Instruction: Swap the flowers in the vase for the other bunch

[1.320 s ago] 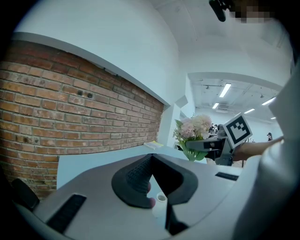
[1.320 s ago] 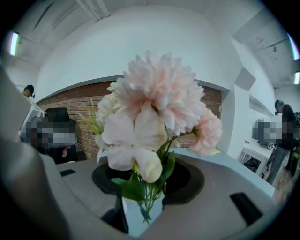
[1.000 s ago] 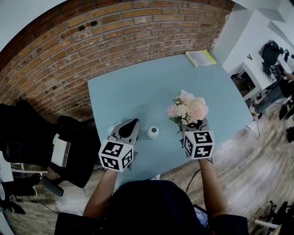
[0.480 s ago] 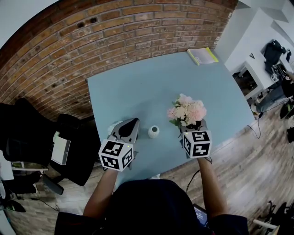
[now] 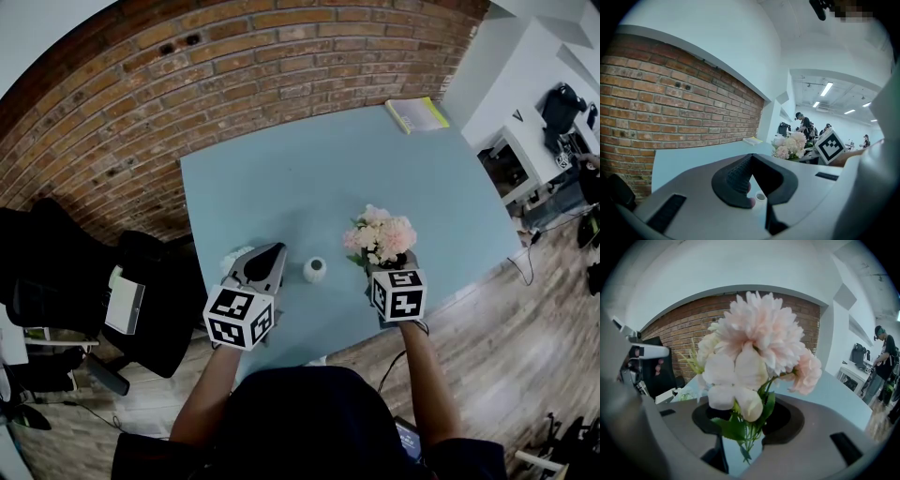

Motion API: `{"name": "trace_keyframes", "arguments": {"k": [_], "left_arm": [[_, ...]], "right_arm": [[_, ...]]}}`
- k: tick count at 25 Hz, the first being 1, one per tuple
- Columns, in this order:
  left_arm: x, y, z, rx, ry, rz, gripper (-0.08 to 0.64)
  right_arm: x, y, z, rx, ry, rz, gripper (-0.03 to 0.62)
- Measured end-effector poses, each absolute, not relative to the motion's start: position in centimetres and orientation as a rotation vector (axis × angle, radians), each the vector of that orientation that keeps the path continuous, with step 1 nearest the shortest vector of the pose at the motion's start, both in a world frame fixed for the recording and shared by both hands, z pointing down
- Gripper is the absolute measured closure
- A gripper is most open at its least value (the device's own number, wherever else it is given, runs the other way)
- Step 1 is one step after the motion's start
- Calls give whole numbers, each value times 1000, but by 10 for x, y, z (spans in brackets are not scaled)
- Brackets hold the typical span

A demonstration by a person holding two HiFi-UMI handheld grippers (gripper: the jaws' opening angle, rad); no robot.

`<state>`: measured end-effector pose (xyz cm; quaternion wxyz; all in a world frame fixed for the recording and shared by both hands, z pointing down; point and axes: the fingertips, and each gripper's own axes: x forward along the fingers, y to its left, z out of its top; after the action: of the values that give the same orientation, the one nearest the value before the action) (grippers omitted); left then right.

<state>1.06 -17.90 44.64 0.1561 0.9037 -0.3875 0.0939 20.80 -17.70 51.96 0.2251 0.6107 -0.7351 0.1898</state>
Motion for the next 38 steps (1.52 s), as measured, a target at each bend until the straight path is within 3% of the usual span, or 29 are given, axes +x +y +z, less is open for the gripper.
{"name": "trace_keyframes", "arguments": {"k": [38], "left_arm": [[8, -186, 456, 2528, -1195, 321, 560]], "right_arm": [[214, -185, 596, 1543, -1957, 654, 393]]}}
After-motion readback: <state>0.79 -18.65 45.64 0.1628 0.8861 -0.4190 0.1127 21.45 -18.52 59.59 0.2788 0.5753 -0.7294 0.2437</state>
